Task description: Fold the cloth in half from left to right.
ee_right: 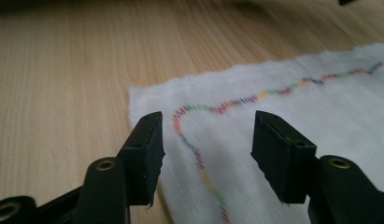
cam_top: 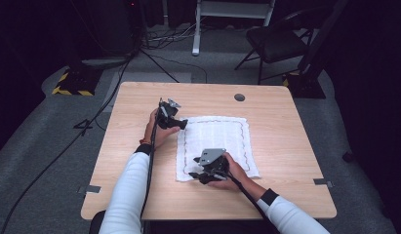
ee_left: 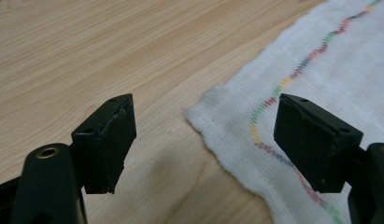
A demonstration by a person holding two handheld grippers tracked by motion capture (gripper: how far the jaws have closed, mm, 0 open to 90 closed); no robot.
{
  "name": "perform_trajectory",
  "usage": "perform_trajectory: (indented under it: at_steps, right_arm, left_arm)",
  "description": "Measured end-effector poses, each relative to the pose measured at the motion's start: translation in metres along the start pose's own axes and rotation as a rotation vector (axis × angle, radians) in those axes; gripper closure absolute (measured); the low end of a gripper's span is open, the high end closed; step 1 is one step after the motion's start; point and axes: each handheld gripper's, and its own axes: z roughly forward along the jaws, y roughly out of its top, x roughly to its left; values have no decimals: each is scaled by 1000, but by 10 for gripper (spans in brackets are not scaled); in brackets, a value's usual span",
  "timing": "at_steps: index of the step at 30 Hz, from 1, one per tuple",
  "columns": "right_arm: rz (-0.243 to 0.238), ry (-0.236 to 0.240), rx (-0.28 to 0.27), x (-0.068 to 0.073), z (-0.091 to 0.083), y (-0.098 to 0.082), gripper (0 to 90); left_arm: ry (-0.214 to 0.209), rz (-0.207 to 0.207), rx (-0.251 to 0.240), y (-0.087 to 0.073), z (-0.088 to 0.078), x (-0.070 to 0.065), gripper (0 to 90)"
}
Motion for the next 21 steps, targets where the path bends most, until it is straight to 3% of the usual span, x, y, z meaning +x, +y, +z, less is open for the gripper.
perform_trajectory:
  at_steps: [5,8,13,16,17,21]
  right_arm:
    - [-44,35,12,15,20,11,477]
    - [-56,40,19,18,27,11,469]
    - [-51,35,25,19,33,14,481]
    - [-26,36,31,17,35,17,571]
    - [-16,36,34,15,36,17,608]
    - [22,10,48,11,36,18,764]
  left_arm:
    - [18,-29,27,-2,12,3,212]
    - [-10,-75,15,-7,17,7,207]
    - [-22,-72,1,-9,17,9,203]
    - [-27,-60,4,-9,16,9,207]
    - [-37,-57,-6,-10,15,9,227]
    - [-104,-45,-27,-13,10,11,498]
